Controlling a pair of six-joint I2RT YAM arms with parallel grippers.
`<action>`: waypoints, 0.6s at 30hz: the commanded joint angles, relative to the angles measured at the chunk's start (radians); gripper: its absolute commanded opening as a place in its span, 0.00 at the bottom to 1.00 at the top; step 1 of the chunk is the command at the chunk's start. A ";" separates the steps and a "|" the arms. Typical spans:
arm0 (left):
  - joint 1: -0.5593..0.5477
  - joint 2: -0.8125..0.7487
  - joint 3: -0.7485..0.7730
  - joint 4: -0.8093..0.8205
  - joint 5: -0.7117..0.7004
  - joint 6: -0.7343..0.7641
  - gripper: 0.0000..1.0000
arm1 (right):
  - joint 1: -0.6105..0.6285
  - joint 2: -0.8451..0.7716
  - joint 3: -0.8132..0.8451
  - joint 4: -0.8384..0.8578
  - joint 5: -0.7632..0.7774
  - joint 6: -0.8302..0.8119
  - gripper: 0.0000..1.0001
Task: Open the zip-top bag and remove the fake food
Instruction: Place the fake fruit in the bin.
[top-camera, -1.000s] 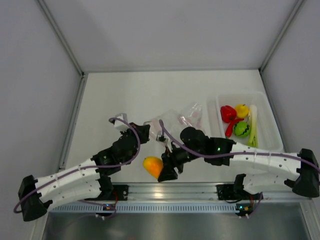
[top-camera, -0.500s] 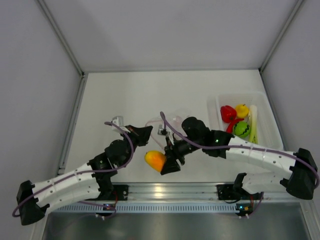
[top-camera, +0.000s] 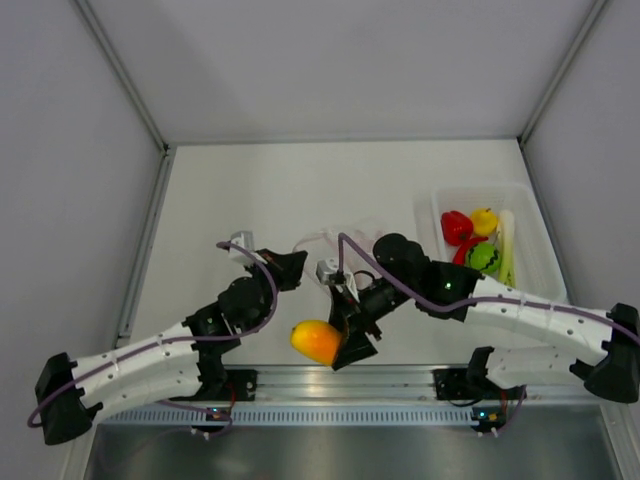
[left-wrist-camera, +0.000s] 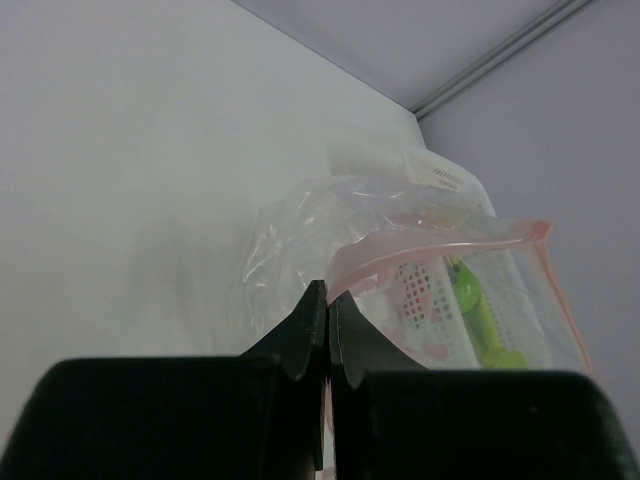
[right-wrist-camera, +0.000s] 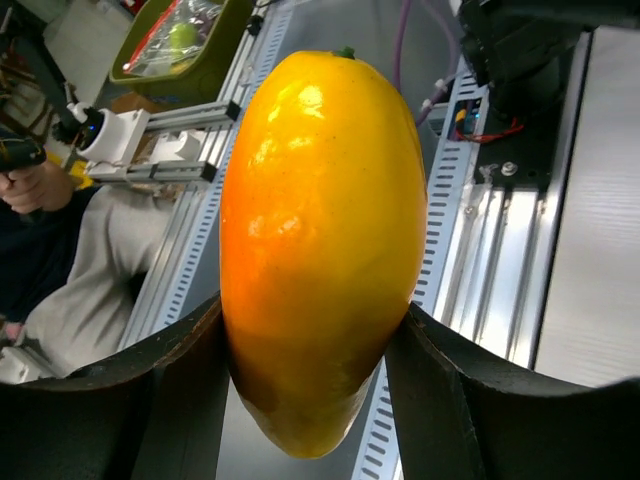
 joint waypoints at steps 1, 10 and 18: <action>-0.004 0.010 0.027 0.011 -0.107 0.001 0.00 | -0.001 -0.065 0.100 -0.016 0.100 -0.044 0.00; 0.022 0.061 0.185 -0.270 -0.216 0.036 0.00 | -0.377 -0.179 0.180 -0.202 0.455 0.112 0.00; 0.125 0.075 0.321 -0.468 -0.152 0.101 0.00 | -0.846 -0.257 0.301 -0.375 0.406 0.088 0.00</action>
